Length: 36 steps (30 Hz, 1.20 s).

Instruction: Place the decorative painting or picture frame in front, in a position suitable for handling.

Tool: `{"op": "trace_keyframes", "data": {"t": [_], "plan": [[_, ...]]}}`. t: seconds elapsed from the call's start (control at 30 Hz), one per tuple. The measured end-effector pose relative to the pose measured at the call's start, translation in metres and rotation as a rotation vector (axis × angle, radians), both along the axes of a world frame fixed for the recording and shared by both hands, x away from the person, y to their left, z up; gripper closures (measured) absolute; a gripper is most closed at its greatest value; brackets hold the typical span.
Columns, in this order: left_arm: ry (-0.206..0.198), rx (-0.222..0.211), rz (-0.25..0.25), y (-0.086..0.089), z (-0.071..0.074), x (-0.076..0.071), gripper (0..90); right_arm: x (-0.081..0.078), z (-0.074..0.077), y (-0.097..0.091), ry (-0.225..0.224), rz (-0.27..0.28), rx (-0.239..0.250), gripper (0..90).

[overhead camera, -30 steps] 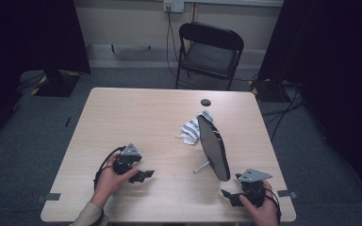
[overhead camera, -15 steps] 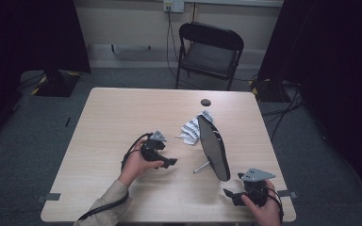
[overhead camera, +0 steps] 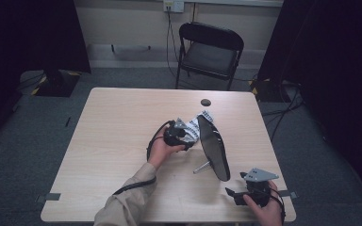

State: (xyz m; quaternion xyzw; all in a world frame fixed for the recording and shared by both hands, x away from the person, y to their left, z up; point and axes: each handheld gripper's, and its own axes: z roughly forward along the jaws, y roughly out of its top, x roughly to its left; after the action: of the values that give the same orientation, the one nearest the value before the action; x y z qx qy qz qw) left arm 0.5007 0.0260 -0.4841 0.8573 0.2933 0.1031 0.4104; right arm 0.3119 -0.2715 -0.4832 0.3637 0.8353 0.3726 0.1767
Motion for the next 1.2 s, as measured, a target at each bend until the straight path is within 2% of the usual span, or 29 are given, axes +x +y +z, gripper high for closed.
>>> {"op": "trace_keyframes", "data": {"t": [0.07, 0.1, 0.13, 0.17, 0.2, 0.23, 0.33, 0.43, 0.47, 0.53, 0.63, 0.7, 0.73, 0.77, 0.8, 0.83, 0.87, 0.9, 0.93, 0.97, 1.0, 1.03, 1.07, 1.1, 1.13, 1.17, 1.2], "plan": [[-0.002, 0.017, 0.012, -0.006, -0.001, 0.005, 43.9, -0.001, 0.000, 0.000, 0.004, 0.003, 0.003, 14.2], [-0.002, -0.002, 0.023, -0.008, -0.002, 0.006, 45.3, -0.001, -0.001, 0.000, 0.004, 0.006, -0.001, 14.2], [0.015, -0.006, 0.024, -0.011, -0.003, 0.008, 47.3, -0.001, -0.001, 0.000, 0.003, 0.006, -0.003, 14.3], [0.015, -0.006, 0.024, -0.011, -0.003, 0.008, 48.6, -0.001, -0.001, 0.001, 0.004, 0.009, -0.004, 14.3], [0.043, 0.027, 0.047, -0.013, -0.007, 0.010, 50.1, -0.001, -0.001, 0.001, 0.001, 0.013, -0.004, 14.3], [0.031, 0.017, 0.044, -0.013, -0.008, 0.012, 53.0, -0.001, -0.001, 0.001, -0.001, 0.012, -0.004, 14.3], [0.035, 0.050, 0.046, -0.012, -0.006, 0.012, 68.1, -0.001, -0.001, 0.001, 0.001, 0.010, -0.007, 14.3], [0.041, 0.037, 0.050, -0.009, -0.006, 0.011, 81.4, -0.002, -0.001, 0.002, 0.002, 0.013, -0.013, 14.3], [0.078, 0.045, 0.065, -0.002, -0.004, 0.008, 86.3, -0.002, -0.001, 0.002, 0.001, 0.012, -0.010, 14.3], [0.110, 0.051, 0.058, 0.006, -0.002, 0.004, 90.0, -0.002, -0.001, 0.001, -0.002, 0.009, -0.012, 14.3], [0.119, 0.052, 0.051, 0.015, -0.002, 0.000, 90.0, -0.002, 0.000, 0.002, -0.005, 0.012, -0.014, 14.3], [0.097, 0.026, 0.056, 0.023, 0.002, -0.002, 90.0, -0.002, 0.000, 0.004, -0.002, 0.015, -0.018, 14.3], [0.090, 0.009, 0.062, 0.023, 0.004, 0.000, 85.7, -0.002, 0.000, 0.005, -0.004, 0.016, -0.021, 14.3], [0.090, 0.009, 0.062, 0.023, 0.004, 0.000, 75.8, -0.002, 0.000, 0.005, -0.004, 0.016, -0.021, 14.3], [0.066, -0.007, 0.070, 0.018, 0.008, 0.004, 75.5, -0.003, 0.001, 0.006, -0.007, 0.018, -0.025, 14.3], [0.066, -0.007, 0.070, 0.018, 0.008, 0.004, 73.5, -0.003, 0.001, 0.006, -0.007, 0.018, -0.025, 14.3], [0.063, 0.000, 0.073, 0.014, 0.010, 0.007, 67.5, -0.003, 0.001, 0.005, -0.003, 0.017, -0.023, 14.3], [0.043, -0.024, 0.057, 0.006, 0.009, 0.013, 63.3, -0.002, 0.001, 0.005, -0.004, 0.016, -0.024, 14.3], [0.011, -0.012, 0.062, 0.001, 0.008, 0.015, 59.8, -0.002, 0.000, 0.004, -0.004, 0.015, -0.022, 14.3], [0.011, -0.012, 0.062, 0.001, 0.008, 0.015, 53.8, -0.002, 0.000, 0.004, -0.004, 0.015, -0.022, 14.3], [0.001, -0.028, 0.073, -0.007, 0.007, 0.022, 49.4, -0.002, 0.000, 0.003, 0.000, 0.016, -0.019, 14.3], [-0.020, -0.032, 0.088, -0.010, 0.006, 0.024, 47.6, -0.002, -0.001, 0.003, 0.002, 0.016, -0.023, 14.3], [-0.017, -0.039, 0.086, -0.014, 0.004, 0.027, 46.4, -0.002, -0.001, 0.003, 0.003, 0.016, -0.023, 14.3], [0.005, -0.031, 0.076, -0.017, 0.001, 0.029, 45.4, -0.001, -0.001, 0.002, 0.002, 0.014, -0.018, 14.3], [0.016, 0.007, 0.070, -0.021, -0.002, 0.030, 45.1, -0.001, -0.001, 0.002, 0.002, 0.016, -0.018, 14.3], [0.016, 0.007, 0.070, -0.021, -0.002, 0.030, 45.3, -0.001, -0.001, 0.002, 0.002, 0.016, -0.018, 14.3], [0.001, 0.042, 0.055, -0.025, -0.009, 0.030, 45.7, 0.000, -0.001, 0.002, 0.003, 0.020, -0.014, 14.3]]}}
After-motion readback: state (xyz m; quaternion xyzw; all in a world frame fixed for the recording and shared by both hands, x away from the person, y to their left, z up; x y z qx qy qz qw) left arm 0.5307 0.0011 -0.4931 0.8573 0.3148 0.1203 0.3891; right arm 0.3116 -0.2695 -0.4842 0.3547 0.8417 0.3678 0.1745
